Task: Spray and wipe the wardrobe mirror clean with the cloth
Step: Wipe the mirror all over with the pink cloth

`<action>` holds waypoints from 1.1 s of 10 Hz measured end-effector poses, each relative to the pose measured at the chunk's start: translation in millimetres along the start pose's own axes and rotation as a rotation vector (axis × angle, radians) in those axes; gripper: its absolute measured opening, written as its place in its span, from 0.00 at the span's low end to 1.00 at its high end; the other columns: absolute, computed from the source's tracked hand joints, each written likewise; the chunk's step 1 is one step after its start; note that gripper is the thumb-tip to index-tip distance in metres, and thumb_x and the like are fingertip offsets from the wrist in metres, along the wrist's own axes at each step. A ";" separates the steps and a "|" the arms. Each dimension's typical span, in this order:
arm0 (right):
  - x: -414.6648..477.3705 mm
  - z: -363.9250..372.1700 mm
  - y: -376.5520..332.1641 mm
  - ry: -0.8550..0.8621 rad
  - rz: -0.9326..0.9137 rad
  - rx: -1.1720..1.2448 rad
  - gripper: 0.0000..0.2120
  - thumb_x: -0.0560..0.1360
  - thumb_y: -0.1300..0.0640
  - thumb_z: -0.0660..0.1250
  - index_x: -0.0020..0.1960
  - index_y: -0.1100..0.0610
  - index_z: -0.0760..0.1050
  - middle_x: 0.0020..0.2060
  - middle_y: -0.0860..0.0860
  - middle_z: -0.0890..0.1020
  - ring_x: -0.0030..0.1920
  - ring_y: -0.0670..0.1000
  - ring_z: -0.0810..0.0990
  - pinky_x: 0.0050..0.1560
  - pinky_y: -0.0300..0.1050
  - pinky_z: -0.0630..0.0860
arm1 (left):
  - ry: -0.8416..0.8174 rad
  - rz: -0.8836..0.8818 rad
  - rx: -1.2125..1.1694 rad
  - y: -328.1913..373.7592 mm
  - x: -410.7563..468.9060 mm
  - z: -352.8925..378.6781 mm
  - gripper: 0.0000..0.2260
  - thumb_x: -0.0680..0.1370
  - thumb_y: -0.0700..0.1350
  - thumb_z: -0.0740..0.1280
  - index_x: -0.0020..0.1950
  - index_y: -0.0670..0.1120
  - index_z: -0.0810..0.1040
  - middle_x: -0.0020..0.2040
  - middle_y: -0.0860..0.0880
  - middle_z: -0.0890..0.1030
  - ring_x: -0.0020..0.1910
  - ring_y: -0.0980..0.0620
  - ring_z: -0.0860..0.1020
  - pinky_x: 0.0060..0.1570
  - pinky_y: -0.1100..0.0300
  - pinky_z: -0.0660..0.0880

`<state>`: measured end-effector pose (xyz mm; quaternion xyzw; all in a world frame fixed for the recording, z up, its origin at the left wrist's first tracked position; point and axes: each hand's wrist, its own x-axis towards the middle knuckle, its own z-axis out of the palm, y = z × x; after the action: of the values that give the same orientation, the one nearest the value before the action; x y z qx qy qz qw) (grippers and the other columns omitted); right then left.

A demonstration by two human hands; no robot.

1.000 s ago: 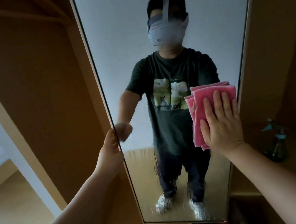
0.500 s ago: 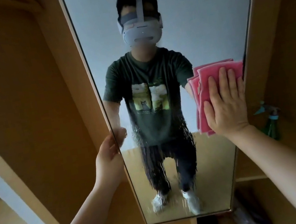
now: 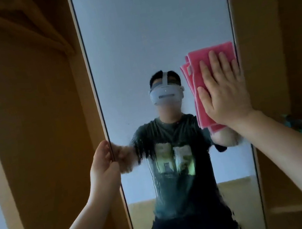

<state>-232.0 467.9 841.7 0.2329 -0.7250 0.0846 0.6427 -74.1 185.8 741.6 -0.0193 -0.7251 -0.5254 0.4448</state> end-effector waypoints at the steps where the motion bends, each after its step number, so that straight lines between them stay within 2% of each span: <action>1: 0.9 -2.2 -0.6 -0.013 0.012 -0.031 0.30 0.82 0.43 0.44 0.78 0.60 0.55 0.77 0.62 0.56 0.77 0.63 0.53 0.77 0.59 0.45 | -0.001 0.014 -0.011 -11.9 -8.4 3.5 0.19 0.69 0.24 0.52 0.52 0.41 0.71 0.45 0.39 0.79 0.48 0.42 0.82 0.43 0.41 0.80; 2: 1.6 -5.8 -1.8 -0.045 0.011 -0.047 0.31 0.81 0.42 0.42 0.79 0.59 0.52 0.78 0.62 0.53 0.78 0.62 0.51 0.77 0.58 0.44 | 0.083 0.075 0.046 -20.7 -14.9 7.1 0.19 0.68 0.24 0.53 0.50 0.42 0.73 0.40 0.41 0.76 0.42 0.47 0.80 0.42 0.53 0.77; 3: -2.5 -4.6 -0.4 -0.069 0.002 -0.070 0.32 0.80 0.42 0.40 0.79 0.58 0.50 0.78 0.61 0.51 0.78 0.61 0.48 0.77 0.58 0.43 | 0.126 0.075 0.032 -31.4 -24.0 12.4 0.23 0.71 0.27 0.59 0.62 0.44 0.72 0.45 0.45 0.79 0.44 0.48 0.79 0.42 0.58 0.78; 4: -6.7 -2.9 -1.0 -0.063 0.017 -0.079 0.32 0.80 0.41 0.39 0.79 0.57 0.49 0.78 0.60 0.51 0.78 0.60 0.48 0.77 0.57 0.42 | 0.110 0.093 0.005 -40.7 -40.1 17.0 0.21 0.72 0.33 0.66 0.62 0.50 0.73 0.48 0.48 0.82 0.42 0.51 0.81 0.39 0.58 0.80; 5: -10.4 -2.8 -2.1 -0.060 0.016 -0.063 0.32 0.81 0.41 0.39 0.79 0.57 0.49 0.79 0.60 0.51 0.78 0.60 0.48 0.77 0.56 0.42 | 0.156 0.108 -0.018 -38.7 -43.2 22.3 0.20 0.73 0.33 0.64 0.51 0.59 0.78 0.42 0.57 0.83 0.38 0.57 0.81 0.38 0.60 0.79; 6: -18.7 -1.9 0.1 -0.062 -0.001 -0.065 0.32 0.81 0.42 0.39 0.79 0.57 0.50 0.79 0.60 0.51 0.78 0.60 0.48 0.77 0.56 0.41 | 0.198 0.105 -0.100 -42.9 -43.1 22.9 0.19 0.75 0.36 0.63 0.57 0.59 0.77 0.45 0.56 0.84 0.42 0.59 0.83 0.40 0.57 0.81; 7: -28.0 -0.2 0.4 -0.059 -0.001 -0.066 0.32 0.80 0.42 0.38 0.79 0.57 0.50 0.79 0.60 0.51 0.78 0.60 0.48 0.77 0.56 0.42 | 0.230 0.119 -0.138 -46.9 -46.0 24.9 0.19 0.78 0.38 0.61 0.68 0.49 0.72 0.60 0.39 0.78 0.53 0.46 0.76 0.47 0.46 0.77; 8: -39.8 3.2 -1.9 -0.064 -0.003 -0.068 0.32 0.80 0.42 0.38 0.79 0.57 0.49 0.79 0.59 0.51 0.78 0.60 0.48 0.77 0.57 0.42 | 0.226 0.175 -0.081 -51.2 -42.4 25.1 0.20 0.79 0.37 0.58 0.70 0.49 0.70 0.62 0.35 0.75 0.52 0.40 0.75 0.44 0.44 0.77; 9: -55.3 7.7 -3.9 -0.051 -0.002 -0.059 0.32 0.81 0.42 0.39 0.79 0.57 0.50 0.78 0.60 0.52 0.78 0.60 0.49 0.77 0.57 0.42 | 0.238 0.212 0.014 -55.7 -37.0 22.8 0.22 0.79 0.36 0.57 0.71 0.51 0.68 0.62 0.40 0.78 0.55 0.40 0.79 0.44 0.55 0.79; 10: -81.2 12.6 -9.4 -0.042 0.002 -0.042 0.31 0.82 0.42 0.40 0.79 0.57 0.52 0.78 0.60 0.53 0.78 0.61 0.50 0.77 0.57 0.42 | 0.230 0.212 0.065 -58.5 -31.1 12.7 0.22 0.81 0.33 0.57 0.72 0.52 0.67 0.50 0.48 0.83 0.40 0.60 0.82 0.33 0.74 0.75; 11: -120.3 19.2 -15.3 -0.063 -0.038 -0.034 0.30 0.82 0.42 0.41 0.79 0.57 0.50 0.78 0.59 0.53 0.78 0.60 0.49 0.77 0.59 0.44 | 0.150 0.214 0.113 -56.8 -30.6 1.4 0.24 0.80 0.32 0.58 0.73 0.52 0.65 0.35 0.55 0.83 0.32 0.61 0.81 0.27 0.73 0.73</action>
<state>-234.4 473.9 719.1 0.2382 -0.7415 0.0527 0.6251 -84.7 174.9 678.8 -0.0321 -0.7119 -0.4334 0.5517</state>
